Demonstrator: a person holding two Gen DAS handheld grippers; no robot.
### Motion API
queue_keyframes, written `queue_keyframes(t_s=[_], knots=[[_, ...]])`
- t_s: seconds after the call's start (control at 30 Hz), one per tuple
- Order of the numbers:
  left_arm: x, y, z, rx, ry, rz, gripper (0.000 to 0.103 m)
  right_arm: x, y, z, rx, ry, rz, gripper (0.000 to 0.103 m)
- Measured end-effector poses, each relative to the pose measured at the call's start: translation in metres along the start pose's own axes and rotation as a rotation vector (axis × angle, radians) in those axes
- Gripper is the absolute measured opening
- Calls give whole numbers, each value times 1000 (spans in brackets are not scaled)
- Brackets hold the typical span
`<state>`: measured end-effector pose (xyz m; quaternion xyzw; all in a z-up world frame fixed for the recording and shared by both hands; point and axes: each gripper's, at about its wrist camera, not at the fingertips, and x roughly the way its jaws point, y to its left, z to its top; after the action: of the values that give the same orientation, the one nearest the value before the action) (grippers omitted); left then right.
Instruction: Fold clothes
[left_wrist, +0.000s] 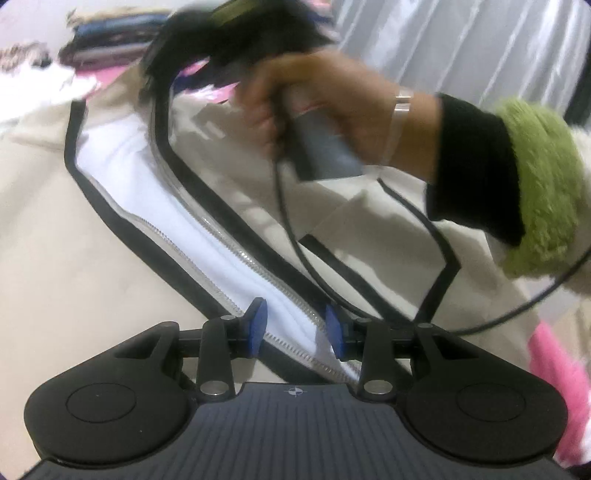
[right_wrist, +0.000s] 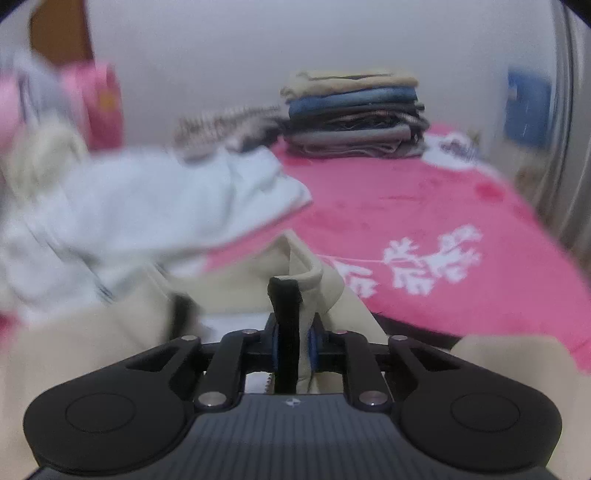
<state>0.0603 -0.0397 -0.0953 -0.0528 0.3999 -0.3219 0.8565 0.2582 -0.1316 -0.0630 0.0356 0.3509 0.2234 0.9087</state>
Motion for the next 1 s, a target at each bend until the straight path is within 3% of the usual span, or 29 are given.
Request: queue_keyframes(t_s=[0.17,0.23,0.47,0.63,0.67,0.73,0.8,1.0], knots=[[2,10,1,-93,2,-66,35,-24,-35,14,245,11,335,16],[0,14,-1,-126,2,-90,35,-16,-40,20,289,39,398,16],[-6,11,-9,-151,18,-116,34,45,-27,5,290,175,406,16],[-9,5,-11,-141,26,-101,34,66,-17,-20,271,194,359,17],[-10,5,-11,-144,27,-98,33,64,-16,-19,278,195,362,19],[-8,6,-7,-153,28,-96,33,55,-16,-14,276,200,364,40],[-5,9,-4,-159,30,-93,33,43,-17,-6,262,205,360,51],[-4,13,0,-214,43,-106,33,-50,-52,0,297,77,386,51]])
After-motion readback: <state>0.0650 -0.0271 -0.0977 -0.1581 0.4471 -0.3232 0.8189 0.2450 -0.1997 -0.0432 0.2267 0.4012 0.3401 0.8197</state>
